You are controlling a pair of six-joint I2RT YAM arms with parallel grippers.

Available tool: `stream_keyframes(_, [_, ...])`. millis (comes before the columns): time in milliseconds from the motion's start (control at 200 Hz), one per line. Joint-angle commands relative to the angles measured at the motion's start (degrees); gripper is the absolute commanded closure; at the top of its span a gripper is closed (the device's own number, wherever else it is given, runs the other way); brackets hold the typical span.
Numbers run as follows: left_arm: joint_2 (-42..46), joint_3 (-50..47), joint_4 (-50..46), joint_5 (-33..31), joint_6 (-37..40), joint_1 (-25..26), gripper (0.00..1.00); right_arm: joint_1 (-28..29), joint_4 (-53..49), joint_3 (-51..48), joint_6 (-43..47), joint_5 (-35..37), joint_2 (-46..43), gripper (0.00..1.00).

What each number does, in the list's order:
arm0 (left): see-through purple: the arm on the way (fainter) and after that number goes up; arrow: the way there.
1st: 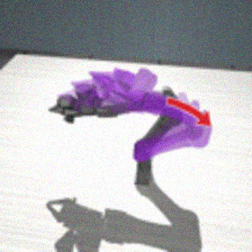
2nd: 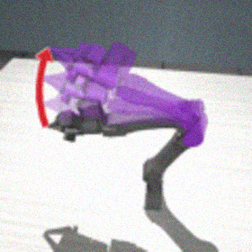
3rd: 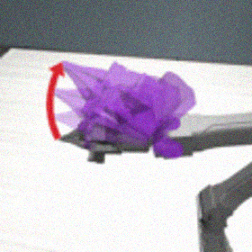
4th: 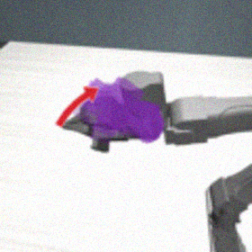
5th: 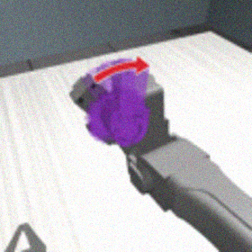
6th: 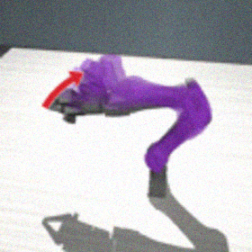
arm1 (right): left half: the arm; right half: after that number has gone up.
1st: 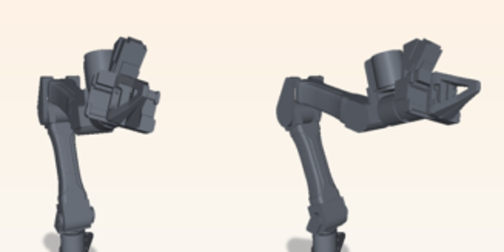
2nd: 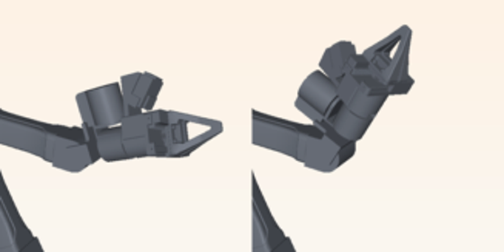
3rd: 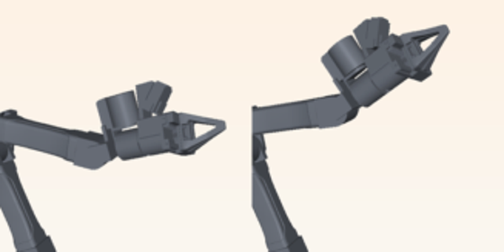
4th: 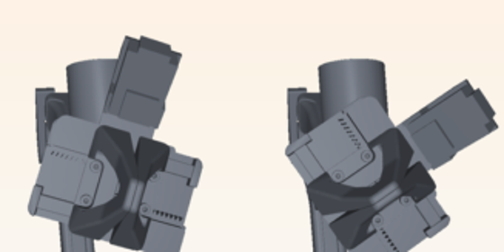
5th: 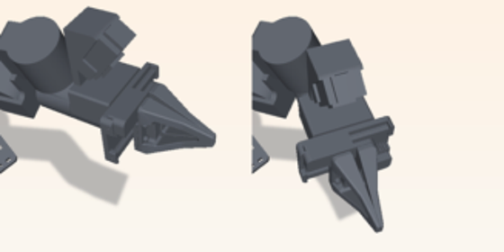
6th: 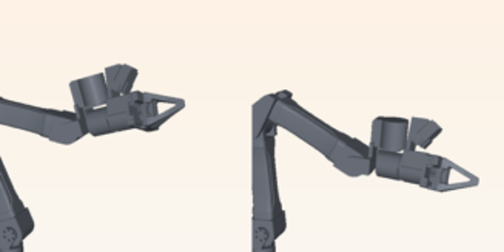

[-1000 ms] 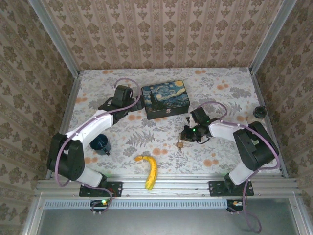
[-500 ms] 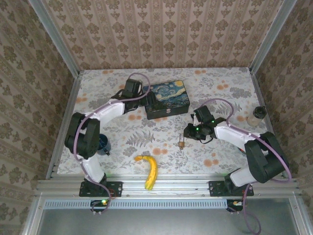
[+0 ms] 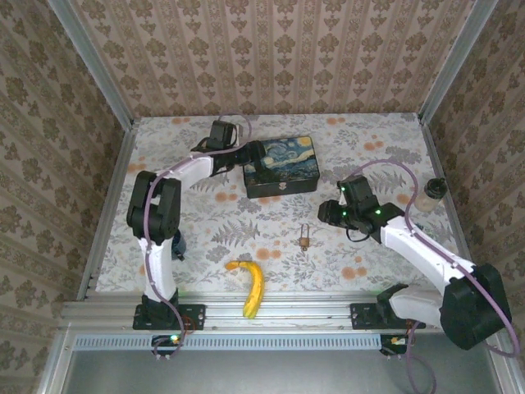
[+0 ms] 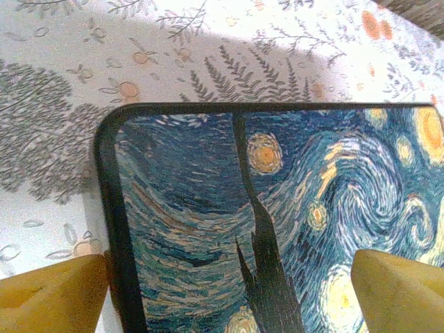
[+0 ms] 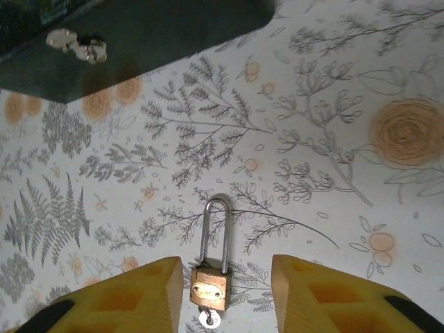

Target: Unlock the padlock with the key

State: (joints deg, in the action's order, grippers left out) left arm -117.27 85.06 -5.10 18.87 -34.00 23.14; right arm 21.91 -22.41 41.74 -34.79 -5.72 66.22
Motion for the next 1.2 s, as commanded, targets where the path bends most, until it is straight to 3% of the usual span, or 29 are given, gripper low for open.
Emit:
stream_keyframes(0, [-1.9, 3.2, 2.8, 5.7, -2.3, 0.0, 0.09, -1.0, -1.9, -1.9, -0.6, 4.5, -3.1, 0.55])
stream_keyframes(145, [-2.3, 4.1, 3.7, 7.1, -3.2, -0.7, 0.07, -3.0, -1.8, -3.0, -0.4, 5.2, -6.0, 0.49])
stream_keyframes(290, [3.1, -0.3, 4.0, 3.6, -2.6, -2.1, 0.06, -4.3, -1.9, -3.1, 1.7, 7.3, -8.8, 0.44])
stream_keyframes(305, [3.9, -1.1, 4.1, 3.0, -2.5, -2.3, 0.06, -4.3, -1.8, -3.1, 2.1, 7.7, -9.2, 0.35])
stream_keyframes(315, [4.6, -1.6, 4.2, 2.6, -2.3, -2.5, 0.06, -4.4, -1.8, -3.1, 2.2, 8.2, -9.4, 0.19])
stream_keyframes(330, [5.7, -2.5, 4.2, 2.0, -2.0, -2.7, 0.06, -4.4, -1.8, -3.1, 2.6, 8.7, -9.8, 0.11])
stream_keyframes(460, [16.2, -11.6, 5.1, -3.4, 1.5, -5.0, 0.03, -5.1, -0.3, -3.5, 5.4, 16.0, -12.8, 0.00])
stream_keyframes(755, [41.6, -37.6, 14.1, -23.7, 13.6, -10.4, 0.00, -6.2, 12.8, -8.0, 16.4, 27.8, -17.9, 0.00])
stream_keyframes(965, [52.2, -52.7, 25.8, -30.7, 23.9, -12.9, 0.00, -6.3, 28.2, -13.9, 23.3, 34.5, -15.2, 0.00])
stream_keyframes(1195, [54.2, -62.9, 39.5, -31.6, 35.8, -14.9, 0.00, -7.0, 41.0, -14.8, 31.5, 38.4, -6.6, 0.00])
